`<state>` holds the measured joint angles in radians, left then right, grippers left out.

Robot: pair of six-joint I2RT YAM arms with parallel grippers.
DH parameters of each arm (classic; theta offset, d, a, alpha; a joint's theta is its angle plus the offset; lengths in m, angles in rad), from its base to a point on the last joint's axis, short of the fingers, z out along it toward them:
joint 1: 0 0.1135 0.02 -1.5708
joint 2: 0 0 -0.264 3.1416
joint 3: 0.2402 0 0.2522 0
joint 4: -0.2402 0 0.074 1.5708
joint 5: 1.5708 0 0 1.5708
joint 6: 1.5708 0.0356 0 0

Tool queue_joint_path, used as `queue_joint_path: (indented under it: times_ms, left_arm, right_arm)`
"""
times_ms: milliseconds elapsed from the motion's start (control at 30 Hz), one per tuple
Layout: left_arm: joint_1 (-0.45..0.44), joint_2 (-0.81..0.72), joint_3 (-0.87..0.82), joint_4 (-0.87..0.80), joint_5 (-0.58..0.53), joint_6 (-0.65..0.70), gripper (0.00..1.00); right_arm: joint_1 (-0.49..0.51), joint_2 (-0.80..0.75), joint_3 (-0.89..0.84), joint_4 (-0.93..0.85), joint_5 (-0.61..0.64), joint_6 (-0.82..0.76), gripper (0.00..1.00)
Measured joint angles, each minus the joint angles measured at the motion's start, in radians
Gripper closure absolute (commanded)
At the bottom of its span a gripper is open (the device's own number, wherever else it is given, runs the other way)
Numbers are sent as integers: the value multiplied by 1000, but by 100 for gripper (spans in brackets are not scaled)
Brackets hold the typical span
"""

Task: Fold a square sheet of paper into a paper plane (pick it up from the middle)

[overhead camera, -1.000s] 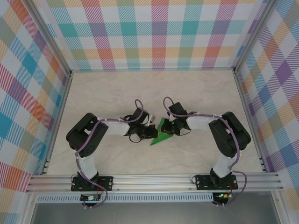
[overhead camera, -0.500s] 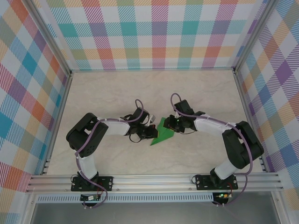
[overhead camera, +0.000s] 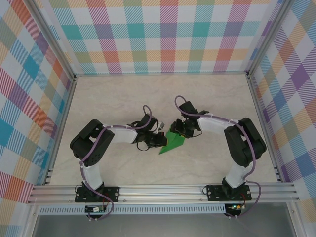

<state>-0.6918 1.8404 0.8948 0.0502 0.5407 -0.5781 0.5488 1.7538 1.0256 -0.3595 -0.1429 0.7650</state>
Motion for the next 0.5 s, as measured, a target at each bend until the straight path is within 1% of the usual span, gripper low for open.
queue_joint_path:
  times_ms: [233, 400, 500]
  left_arm:
    - [-1, 0, 5, -7, 0, -1, 100]
    - [-6, -1, 16, -24, 0, -9, 94]
    - [-11, -4, 29, -25, -1, -21, 93]
  right_arm:
    - [0, 34, 19, -42, 23, -23, 57]
    - [0, 50, 38, -72, 47, -26, 63]
    - [1, 53, 43, -82, 55, -25, 64]
